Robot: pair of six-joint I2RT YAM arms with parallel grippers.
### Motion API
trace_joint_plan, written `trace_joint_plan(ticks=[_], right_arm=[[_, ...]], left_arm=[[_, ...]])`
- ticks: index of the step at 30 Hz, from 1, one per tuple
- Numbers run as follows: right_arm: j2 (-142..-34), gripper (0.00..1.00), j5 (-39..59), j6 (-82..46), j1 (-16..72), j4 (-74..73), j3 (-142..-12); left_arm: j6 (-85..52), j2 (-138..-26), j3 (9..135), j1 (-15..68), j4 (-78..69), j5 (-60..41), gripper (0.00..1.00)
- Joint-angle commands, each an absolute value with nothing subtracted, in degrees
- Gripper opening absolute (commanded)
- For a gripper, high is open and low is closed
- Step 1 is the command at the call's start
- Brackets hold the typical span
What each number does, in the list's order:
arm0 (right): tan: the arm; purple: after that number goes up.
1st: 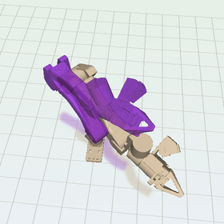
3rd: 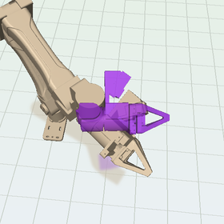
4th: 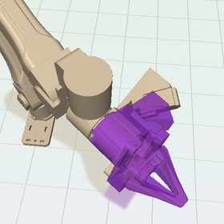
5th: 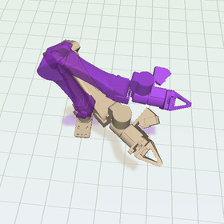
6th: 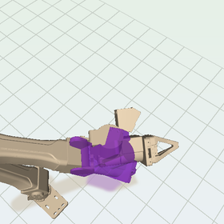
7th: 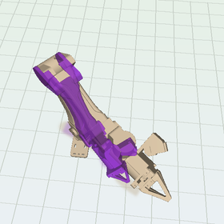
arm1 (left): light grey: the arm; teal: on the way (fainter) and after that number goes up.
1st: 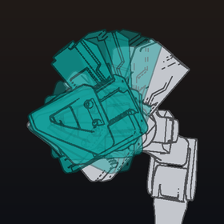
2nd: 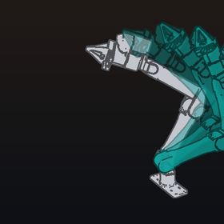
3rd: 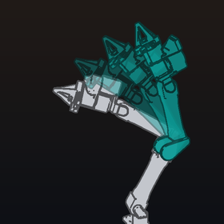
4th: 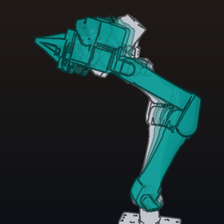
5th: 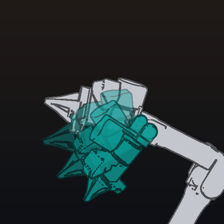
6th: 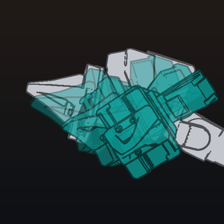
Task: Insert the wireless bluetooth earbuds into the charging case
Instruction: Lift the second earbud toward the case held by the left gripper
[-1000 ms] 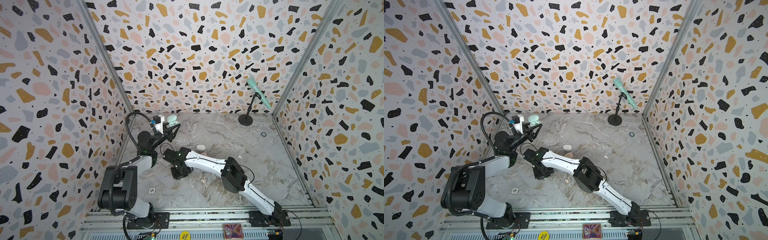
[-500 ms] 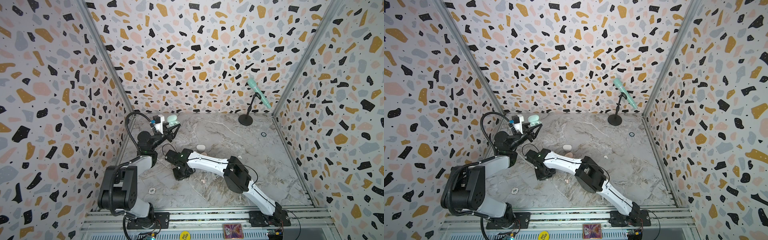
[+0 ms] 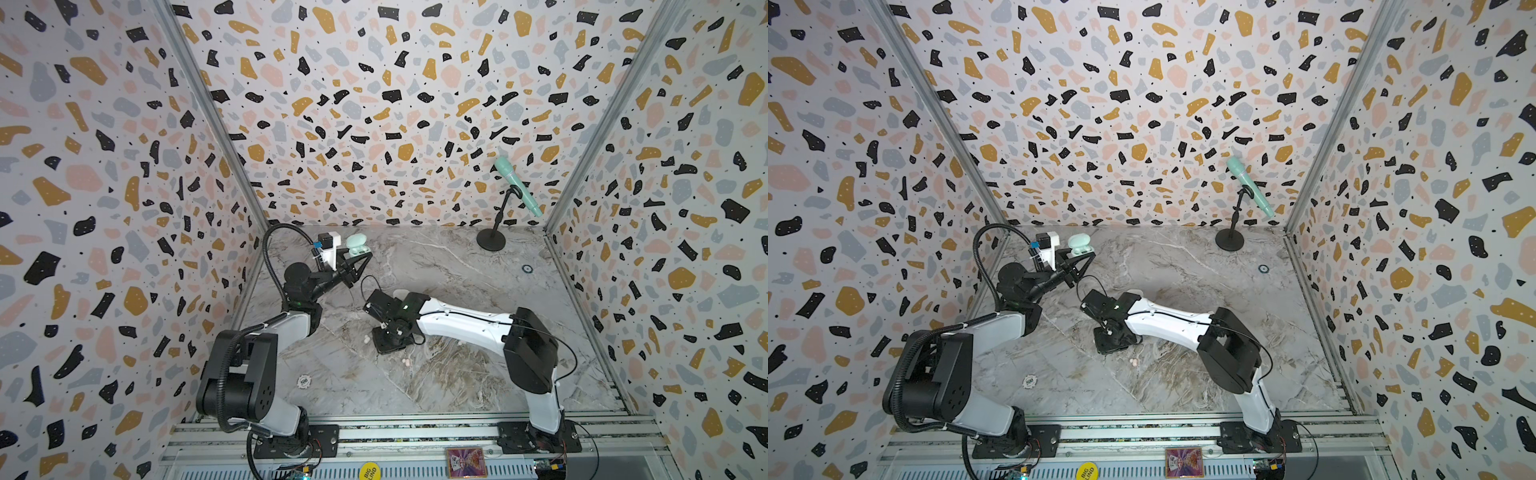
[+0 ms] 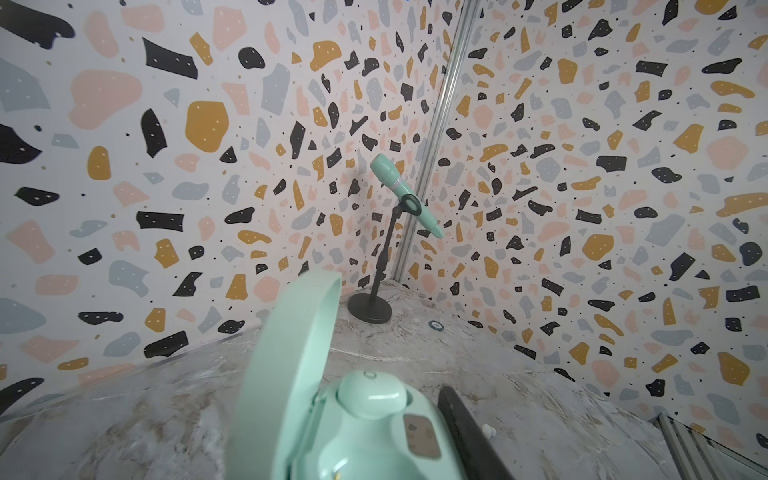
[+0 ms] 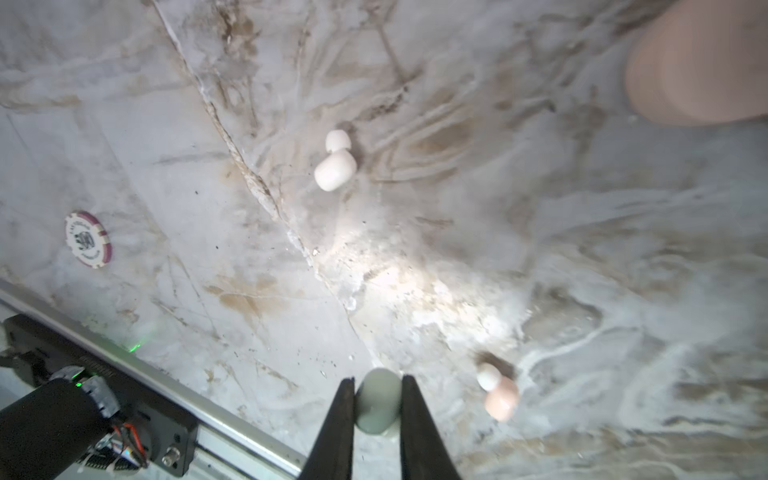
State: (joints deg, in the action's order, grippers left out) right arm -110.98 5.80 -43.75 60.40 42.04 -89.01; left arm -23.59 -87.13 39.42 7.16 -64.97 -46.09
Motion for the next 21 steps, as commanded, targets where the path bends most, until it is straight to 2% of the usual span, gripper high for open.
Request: trace_joint_plan(ticks=[1, 10, 21], right_arm=[[-103.2, 0.16, 6.2, -44.4, 58.2, 36.9, -83.3], [-84.5, 0.16, 8.1, -43.6, 51.1, 31.2, -72.3], [-73.1, 0.17, 14.7, -41.3, 43.4, 29.0, -71.3]], left_arm=[[-22.4, -86.3, 39.4, 9.1, -66.7, -47.0, 0.37], [-18.6, -84.4, 38.4, 15.9, -63.2, -44.0, 0.37], [-16.8, -86.7, 40.7, 21.6, -62.9, -43.3, 0.37]])
